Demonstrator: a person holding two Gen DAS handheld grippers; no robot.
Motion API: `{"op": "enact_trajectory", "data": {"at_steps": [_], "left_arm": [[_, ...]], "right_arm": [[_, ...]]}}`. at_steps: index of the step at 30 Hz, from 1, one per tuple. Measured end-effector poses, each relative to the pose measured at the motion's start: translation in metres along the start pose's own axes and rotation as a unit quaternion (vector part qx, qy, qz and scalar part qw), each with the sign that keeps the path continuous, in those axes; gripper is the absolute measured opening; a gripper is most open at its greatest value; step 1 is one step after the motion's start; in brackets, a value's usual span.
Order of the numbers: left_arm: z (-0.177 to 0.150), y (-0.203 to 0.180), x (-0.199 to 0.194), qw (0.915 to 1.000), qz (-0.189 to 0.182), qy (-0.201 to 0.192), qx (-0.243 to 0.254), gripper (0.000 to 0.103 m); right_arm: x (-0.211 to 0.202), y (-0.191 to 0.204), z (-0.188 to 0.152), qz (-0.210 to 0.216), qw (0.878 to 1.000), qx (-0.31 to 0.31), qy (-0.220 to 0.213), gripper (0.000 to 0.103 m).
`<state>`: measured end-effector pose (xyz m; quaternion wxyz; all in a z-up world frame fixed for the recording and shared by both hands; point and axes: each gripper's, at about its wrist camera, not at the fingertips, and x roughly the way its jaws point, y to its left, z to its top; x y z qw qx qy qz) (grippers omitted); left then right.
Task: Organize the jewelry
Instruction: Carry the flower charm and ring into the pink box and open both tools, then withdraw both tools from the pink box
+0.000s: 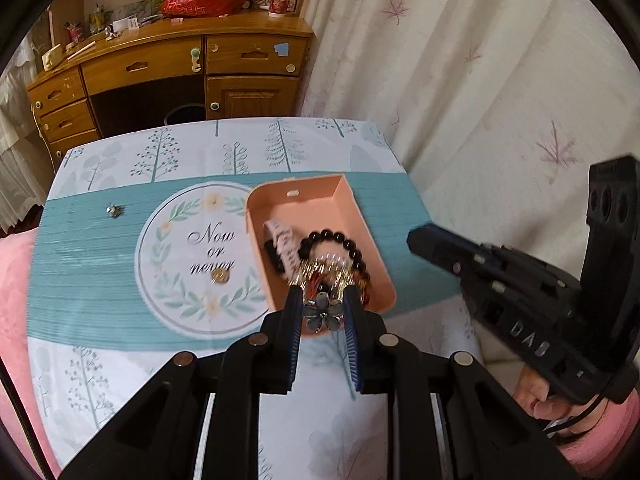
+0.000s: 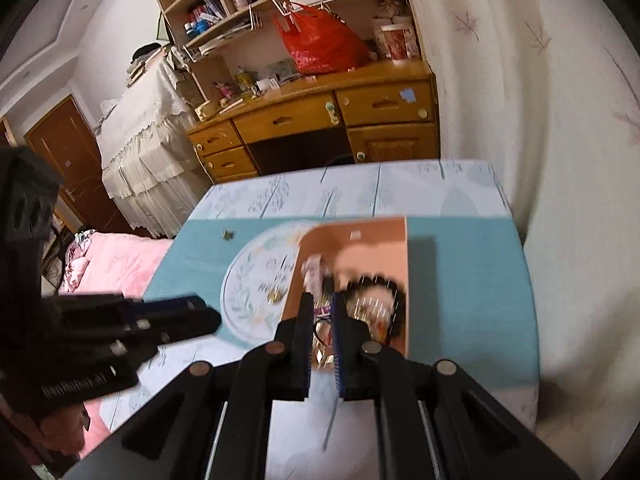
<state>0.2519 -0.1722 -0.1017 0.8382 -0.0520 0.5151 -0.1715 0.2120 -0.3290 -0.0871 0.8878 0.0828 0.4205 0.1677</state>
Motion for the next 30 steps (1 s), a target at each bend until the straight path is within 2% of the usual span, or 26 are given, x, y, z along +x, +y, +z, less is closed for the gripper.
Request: {"op": "enact_trajectory", "data": {"at_steps": [7,8,9,11,13,16,17,18,24,30], "left_arm": [[0.02,-0.007,0.013,0.9998,-0.004,-0.013,-0.013,0.018],[0.021,-0.008,0.016,0.9998,0.002,-0.01,-0.016,0.024],[0.022,-0.008,0.018,0.9998,0.006,-0.007,-0.017,0.04],[0.02,-0.006,0.021,0.9995,0.022,0.0,-0.022,0.056],[0.019,-0.001,0.019,0.9994,0.019,0.001,-0.029,0.056],[0.017,0.008,0.012,0.9989,0.019,-0.001,-0.044,0.058],[0.016,0.01,0.011,0.9986,0.023,-0.002,-0.047,0.064],[0.015,0.015,0.009,0.9982,0.028,-0.003,-0.054,0.069],[-0.005,0.038,0.002,0.9954,0.041,0.013,-0.085,0.074],[-0.039,0.058,-0.007,0.9923,0.066,0.038,-0.098,0.079]], "right_arm": [[0.01,-0.017,0.027,0.03,0.999,0.008,-0.011,0.008],[0.014,-0.018,0.027,0.034,0.999,0.006,-0.01,0.009],[0.018,-0.019,0.026,0.034,0.999,0.007,-0.005,0.009],[0.033,-0.026,0.025,0.021,0.999,0.024,0.026,0.015],[0.038,-0.031,0.022,0.018,0.998,0.038,0.037,0.017],[0.035,-0.037,0.019,0.023,0.998,0.058,0.031,0.017],[0.034,-0.038,0.018,0.022,0.998,0.058,0.03,0.017],[0.032,-0.038,0.017,0.019,0.998,0.058,0.03,0.019],[0.029,-0.041,0.004,0.01,0.995,0.092,0.046,0.038],[0.029,-0.041,-0.029,0.005,0.985,0.15,0.086,0.043]]}}
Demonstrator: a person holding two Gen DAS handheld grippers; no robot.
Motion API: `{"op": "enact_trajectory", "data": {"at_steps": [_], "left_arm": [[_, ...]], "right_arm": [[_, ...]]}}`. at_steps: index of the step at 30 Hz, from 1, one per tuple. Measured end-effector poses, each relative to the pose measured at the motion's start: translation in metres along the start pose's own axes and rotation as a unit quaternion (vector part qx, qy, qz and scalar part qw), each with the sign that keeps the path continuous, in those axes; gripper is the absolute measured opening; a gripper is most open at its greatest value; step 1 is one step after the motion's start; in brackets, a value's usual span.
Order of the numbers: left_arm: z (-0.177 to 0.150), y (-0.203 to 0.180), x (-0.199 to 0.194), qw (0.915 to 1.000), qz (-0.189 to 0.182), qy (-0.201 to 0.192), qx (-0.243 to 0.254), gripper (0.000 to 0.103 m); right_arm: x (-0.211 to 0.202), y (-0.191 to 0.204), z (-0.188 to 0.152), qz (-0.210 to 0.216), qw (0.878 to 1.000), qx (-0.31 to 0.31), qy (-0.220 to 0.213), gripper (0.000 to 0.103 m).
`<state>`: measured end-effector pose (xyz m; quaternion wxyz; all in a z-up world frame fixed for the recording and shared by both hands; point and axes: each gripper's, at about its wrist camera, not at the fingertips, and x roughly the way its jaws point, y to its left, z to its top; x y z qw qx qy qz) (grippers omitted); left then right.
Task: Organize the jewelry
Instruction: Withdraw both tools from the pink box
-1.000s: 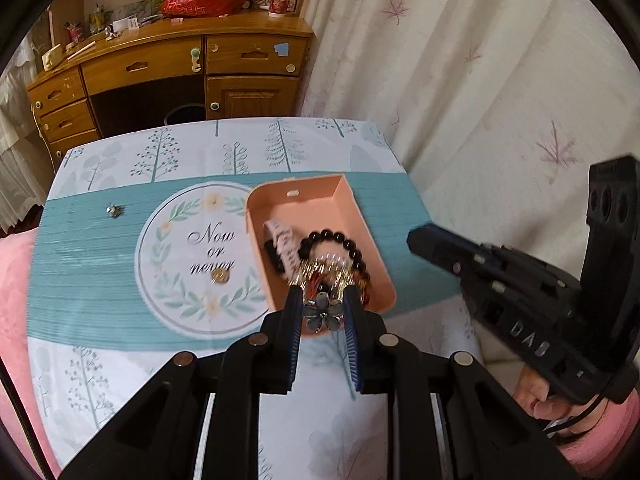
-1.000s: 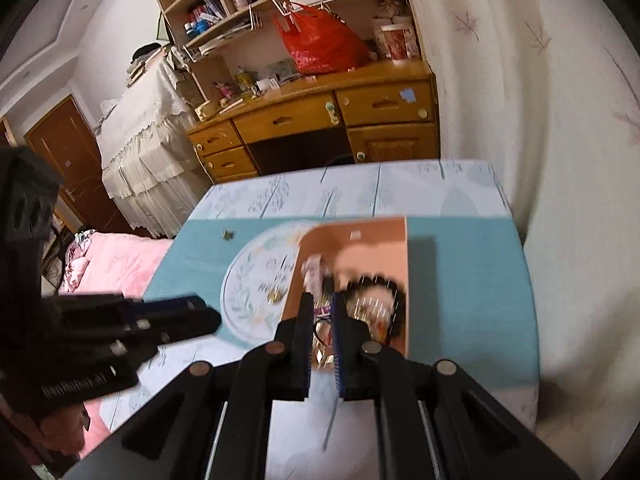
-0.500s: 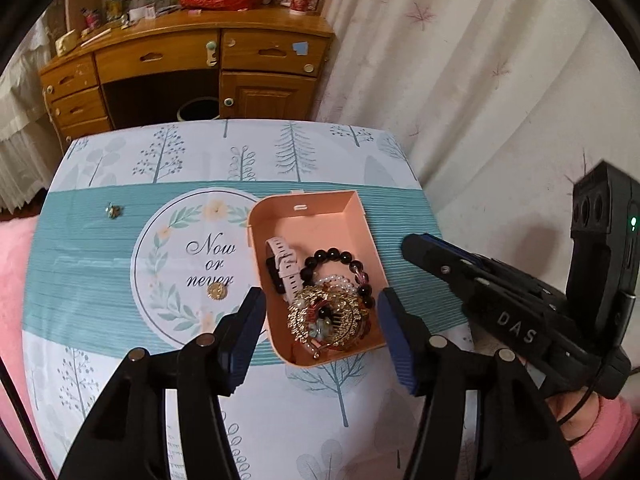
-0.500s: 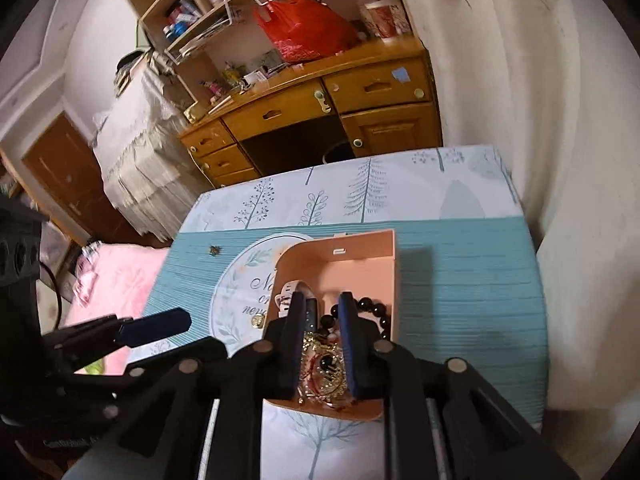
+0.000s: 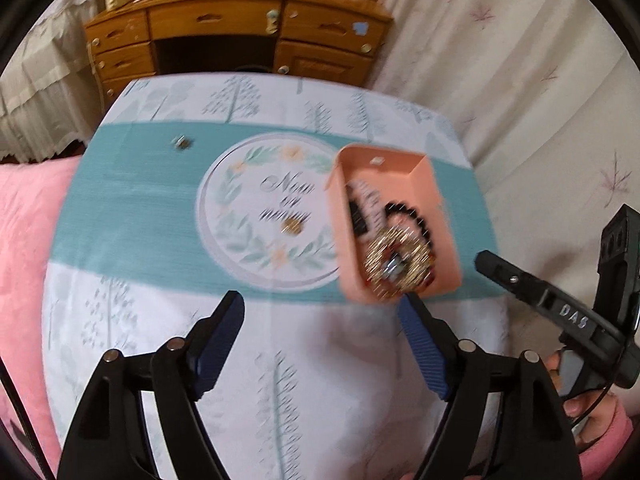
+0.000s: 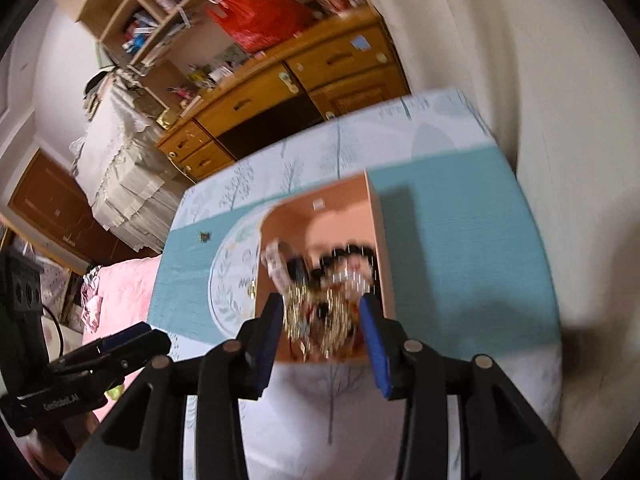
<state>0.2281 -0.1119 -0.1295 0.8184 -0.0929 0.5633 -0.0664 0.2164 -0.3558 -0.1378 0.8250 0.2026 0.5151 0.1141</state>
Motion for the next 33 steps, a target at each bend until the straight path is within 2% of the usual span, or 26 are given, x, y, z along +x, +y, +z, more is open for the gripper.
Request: {"op": "enact_trajectory", "data": {"at_steps": [4,6,9,14,16,20,26,30,33], "left_arm": [[-0.026,0.029,-0.006,0.9996,0.019,0.022,-0.006,0.084],[-0.035,0.041,-0.005,0.9989,0.03,0.037,-0.005,0.095],[-0.051,0.067,0.002,0.9945,0.06,0.086,0.001,0.096],[-0.064,0.103,0.001,0.9902,0.066,0.123,0.006,0.096],[-0.068,0.119,-0.004,0.9888,0.073,0.128,0.022,0.096],[-0.07,0.145,-0.007,0.9857,0.08,0.141,0.049,0.101],[-0.068,0.185,0.003,0.9795,0.075,0.173,0.072,0.101],[-0.06,0.206,0.013,0.9757,0.08,0.186,0.083,0.101],[-0.044,0.213,0.021,0.9771,0.067,0.188,0.073,0.101]], "right_arm": [[0.005,-0.002,-0.021,-0.004,0.998,0.047,0.028,0.046],[0.007,0.001,-0.033,-0.009,0.997,0.065,0.039,0.046],[0.01,0.018,-0.051,-0.037,0.997,0.053,0.045,0.046],[0.027,0.062,-0.084,-0.05,0.996,0.028,0.073,0.049],[0.036,0.077,-0.094,-0.056,0.995,0.022,0.082,0.055],[0.053,0.114,-0.114,-0.077,0.992,0.006,0.1,0.061],[0.076,0.148,-0.14,-0.117,0.986,-0.003,0.119,0.062],[0.085,0.162,-0.152,-0.139,0.985,-0.022,0.101,0.062],[0.091,0.17,-0.153,-0.143,0.985,-0.037,0.088,0.062]]}}
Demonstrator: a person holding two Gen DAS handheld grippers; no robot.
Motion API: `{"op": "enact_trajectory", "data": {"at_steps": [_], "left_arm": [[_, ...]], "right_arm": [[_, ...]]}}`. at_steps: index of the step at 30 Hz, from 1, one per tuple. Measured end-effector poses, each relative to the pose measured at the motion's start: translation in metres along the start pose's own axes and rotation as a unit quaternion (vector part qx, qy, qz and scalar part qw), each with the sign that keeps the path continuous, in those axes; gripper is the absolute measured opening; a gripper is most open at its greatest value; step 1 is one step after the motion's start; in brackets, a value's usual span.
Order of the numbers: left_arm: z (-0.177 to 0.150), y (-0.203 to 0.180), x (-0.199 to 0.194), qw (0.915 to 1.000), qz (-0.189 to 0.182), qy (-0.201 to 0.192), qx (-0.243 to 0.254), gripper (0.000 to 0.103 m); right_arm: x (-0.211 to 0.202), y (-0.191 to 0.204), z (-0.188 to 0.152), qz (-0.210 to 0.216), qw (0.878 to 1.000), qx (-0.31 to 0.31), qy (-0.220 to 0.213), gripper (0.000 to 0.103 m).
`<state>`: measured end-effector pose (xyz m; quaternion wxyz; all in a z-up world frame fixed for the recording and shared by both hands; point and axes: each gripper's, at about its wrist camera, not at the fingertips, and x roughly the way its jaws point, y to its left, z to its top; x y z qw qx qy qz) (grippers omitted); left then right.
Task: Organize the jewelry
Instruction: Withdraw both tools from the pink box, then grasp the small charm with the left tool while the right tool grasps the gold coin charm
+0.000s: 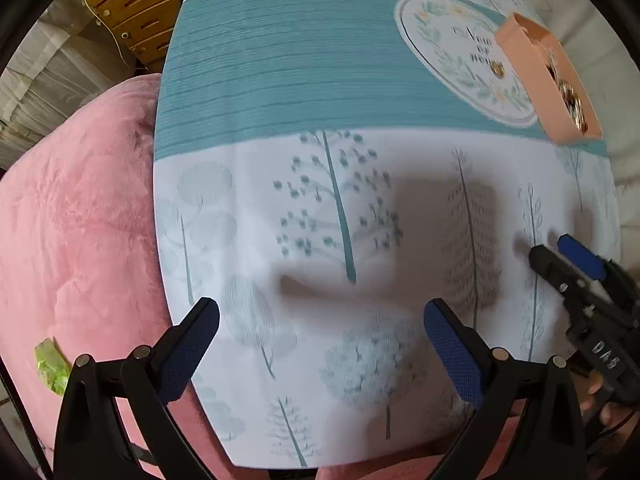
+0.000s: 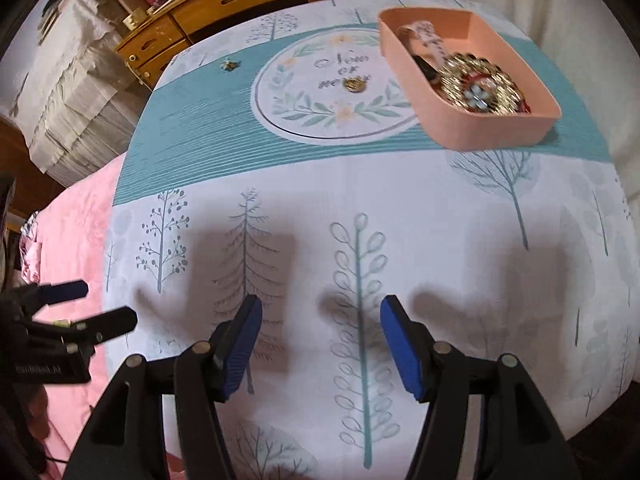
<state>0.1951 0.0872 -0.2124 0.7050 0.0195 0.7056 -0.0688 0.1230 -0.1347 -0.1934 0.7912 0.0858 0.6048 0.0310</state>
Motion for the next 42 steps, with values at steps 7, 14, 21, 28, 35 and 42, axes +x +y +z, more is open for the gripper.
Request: {"op": "enact_trajectory", "data": {"at_steps": [7,14,21,28,35,42], "left_arm": [[0.063,0.007,0.002,0.9992,-0.025,-0.026,-0.016,0.101],[0.142,-0.004,-0.004,0.9936,-0.021,-0.11,0.015,0.101],[0.209,-0.016,0.013,0.9806,-0.028,-0.193,0.023,0.092],[0.244,-0.026,0.042,0.9803,-0.041,-0.193,0.015,0.069],[0.246,-0.035,0.047,0.9755,-0.017,-0.216,0.036,0.019],[0.245,-0.031,0.047,0.9813,-0.029,-0.19,0.015,0.018]], "right_arm": [[0.012,0.008,0.033,-0.031,0.996,0.008,-0.083,0.062],[0.035,0.01,0.073,-0.087,0.984,-0.008,-0.154,0.062],[0.065,0.013,0.098,-0.113,0.981,0.009,-0.159,0.062],[0.075,0.015,0.121,-0.131,0.974,0.025,-0.184,0.062],[0.077,0.017,0.125,-0.127,0.972,0.008,-0.195,0.059],[0.079,0.02,0.127,-0.119,0.972,-0.009,-0.201,0.04]]}}
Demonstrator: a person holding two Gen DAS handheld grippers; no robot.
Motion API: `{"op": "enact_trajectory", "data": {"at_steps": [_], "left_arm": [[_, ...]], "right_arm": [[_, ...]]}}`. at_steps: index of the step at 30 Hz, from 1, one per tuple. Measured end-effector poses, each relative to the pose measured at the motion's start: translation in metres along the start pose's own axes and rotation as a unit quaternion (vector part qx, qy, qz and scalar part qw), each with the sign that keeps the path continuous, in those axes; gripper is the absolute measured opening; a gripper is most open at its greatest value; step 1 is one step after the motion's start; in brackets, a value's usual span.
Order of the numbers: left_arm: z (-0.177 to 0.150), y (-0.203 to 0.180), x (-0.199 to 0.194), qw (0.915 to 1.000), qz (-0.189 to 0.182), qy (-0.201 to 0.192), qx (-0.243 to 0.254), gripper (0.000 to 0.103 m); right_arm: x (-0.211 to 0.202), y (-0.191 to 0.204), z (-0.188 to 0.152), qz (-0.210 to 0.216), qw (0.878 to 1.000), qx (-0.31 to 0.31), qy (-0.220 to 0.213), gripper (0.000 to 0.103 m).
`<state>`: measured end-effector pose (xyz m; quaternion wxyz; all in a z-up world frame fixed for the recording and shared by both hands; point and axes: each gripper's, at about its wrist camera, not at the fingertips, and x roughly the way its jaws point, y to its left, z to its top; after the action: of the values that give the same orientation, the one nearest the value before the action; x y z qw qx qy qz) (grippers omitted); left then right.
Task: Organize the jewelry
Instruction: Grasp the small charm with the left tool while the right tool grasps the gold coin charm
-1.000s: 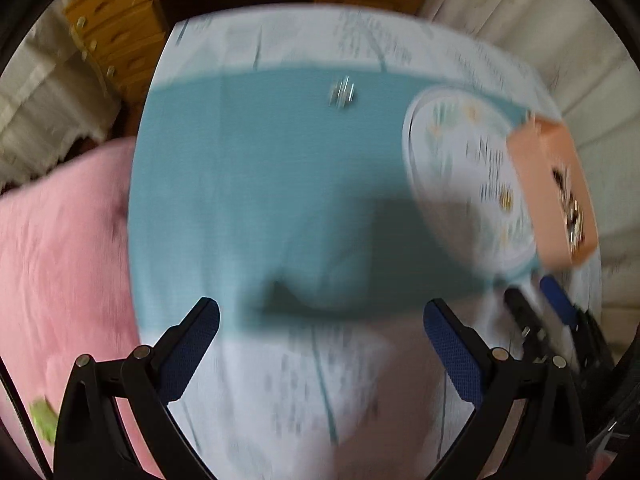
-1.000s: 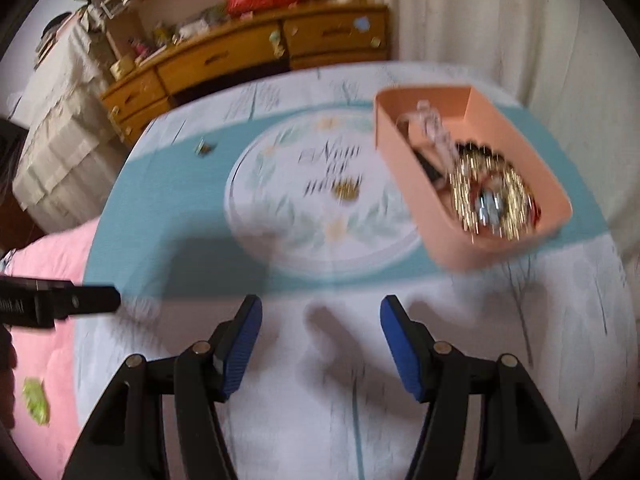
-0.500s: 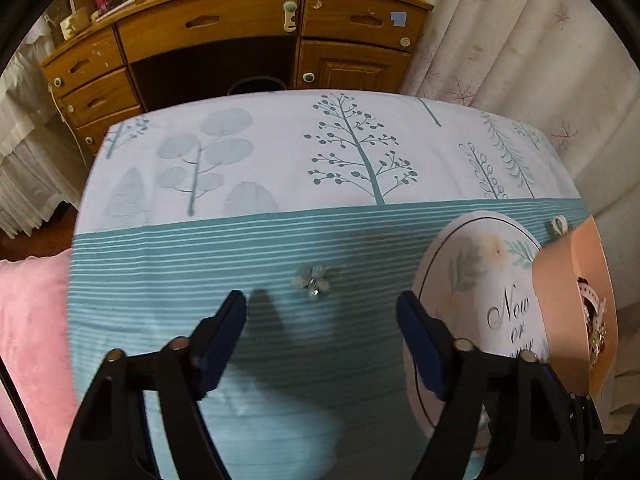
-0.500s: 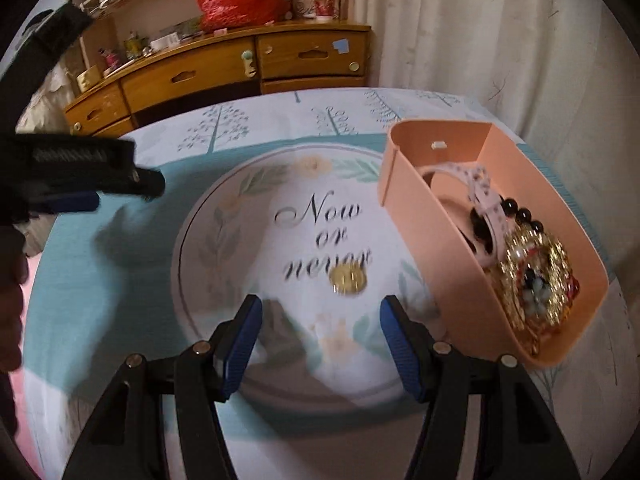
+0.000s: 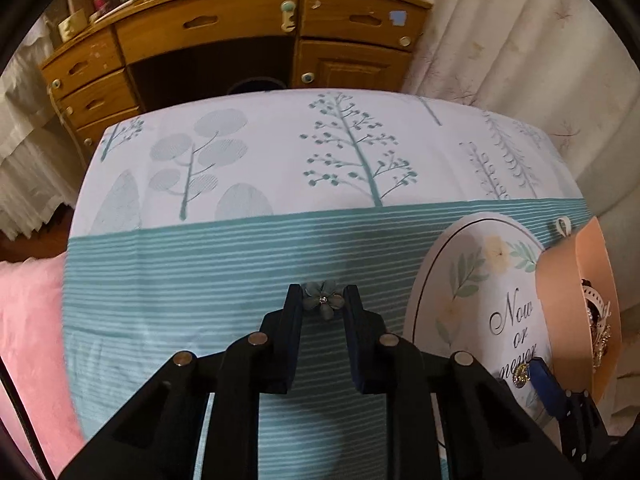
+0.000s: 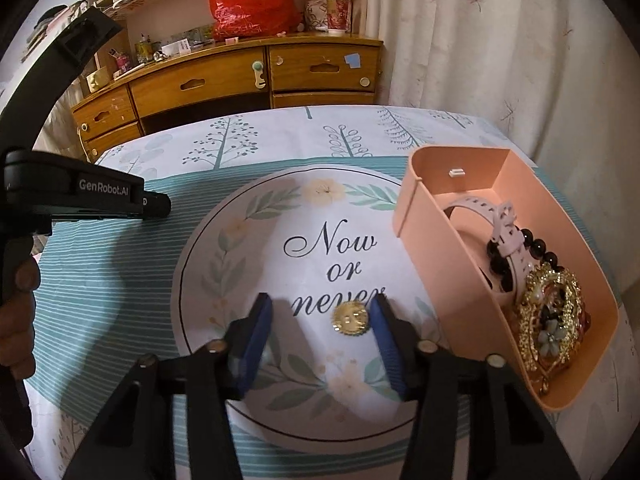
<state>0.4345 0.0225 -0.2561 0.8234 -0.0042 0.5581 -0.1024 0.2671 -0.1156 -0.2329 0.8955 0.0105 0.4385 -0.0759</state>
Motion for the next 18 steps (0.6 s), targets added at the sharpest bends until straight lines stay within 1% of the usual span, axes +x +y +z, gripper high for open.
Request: {"op": "enact_trajectory", "data": {"at_steps": [2,3,4,8,10,13,16,18], "left_arm": [[-0.003,0.0,-0.004,0.9999,0.006,0.01,-0.004,0.018],[-0.004,0.0,-0.005,0.9998,0.003,0.02,-0.01,0.018],[-0.007,0.001,-0.009,0.9996,-0.001,0.025,-0.014,0.018],[-0.019,0.0,-0.024,0.999,-0.015,0.037,-0.019,0.018],[-0.024,-0.005,-0.033,0.9991,-0.017,0.037,-0.01,0.018],[-0.031,-0.014,-0.048,0.9991,-0.025,0.033,0.005,0.018],[-0.034,-0.028,-0.059,0.9987,-0.036,0.03,0.019,0.018],[-0.037,-0.042,-0.069,0.9982,-0.045,0.023,0.031,0.018]], "right_arm": [[-0.001,0.004,0.0,0.006,1.0,-0.011,0.0,0.031],[-0.001,0.005,0.001,0.008,1.0,-0.016,0.001,0.021],[-0.001,0.006,0.001,0.008,1.0,-0.017,0.004,0.019],[-0.004,0.004,0.001,0.017,1.0,-0.013,0.023,0.019],[-0.006,0.001,0.0,0.025,0.999,-0.008,0.03,0.019],[-0.012,-0.01,-0.003,0.043,0.998,0.017,0.048,0.019],[-0.025,-0.02,-0.005,0.051,0.997,0.034,0.046,0.019],[-0.04,-0.029,-0.005,0.058,0.997,0.041,0.034,0.019]]}}
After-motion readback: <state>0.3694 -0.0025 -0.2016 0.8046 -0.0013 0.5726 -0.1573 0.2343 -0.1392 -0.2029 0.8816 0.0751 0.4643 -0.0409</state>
